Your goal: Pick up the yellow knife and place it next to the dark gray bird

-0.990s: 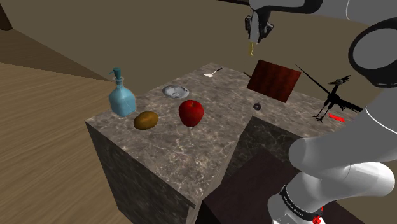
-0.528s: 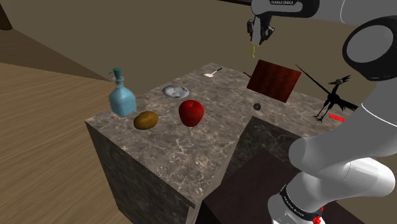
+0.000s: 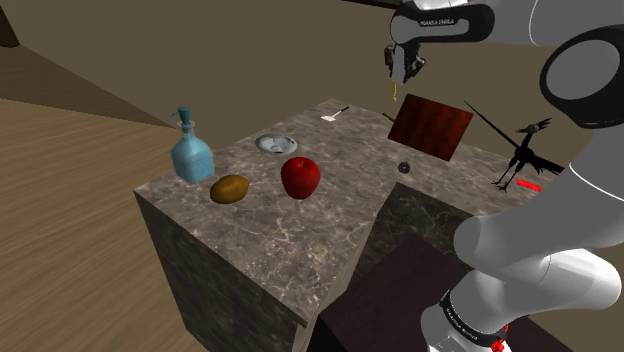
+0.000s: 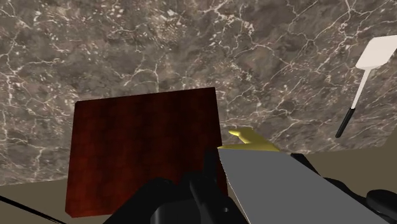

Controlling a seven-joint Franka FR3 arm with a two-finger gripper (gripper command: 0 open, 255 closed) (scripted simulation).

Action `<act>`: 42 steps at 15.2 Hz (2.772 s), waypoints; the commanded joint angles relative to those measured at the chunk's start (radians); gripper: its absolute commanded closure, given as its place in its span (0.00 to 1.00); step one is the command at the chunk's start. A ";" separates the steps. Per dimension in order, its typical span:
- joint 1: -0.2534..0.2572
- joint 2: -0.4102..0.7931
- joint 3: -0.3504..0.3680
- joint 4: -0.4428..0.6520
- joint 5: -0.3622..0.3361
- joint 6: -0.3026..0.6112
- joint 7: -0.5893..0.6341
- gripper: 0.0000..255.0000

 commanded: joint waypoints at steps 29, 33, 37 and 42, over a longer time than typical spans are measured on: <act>-0.008 0.062 -0.004 -0.324 -0.177 0.335 0.214 1.00; -0.006 0.089 -0.007 -0.349 -0.227 0.369 0.261 1.00; -0.002 0.119 -0.014 -0.370 -0.284 0.401 0.312 1.00; 0.008 0.161 -0.027 -0.390 -0.363 0.436 0.382 1.00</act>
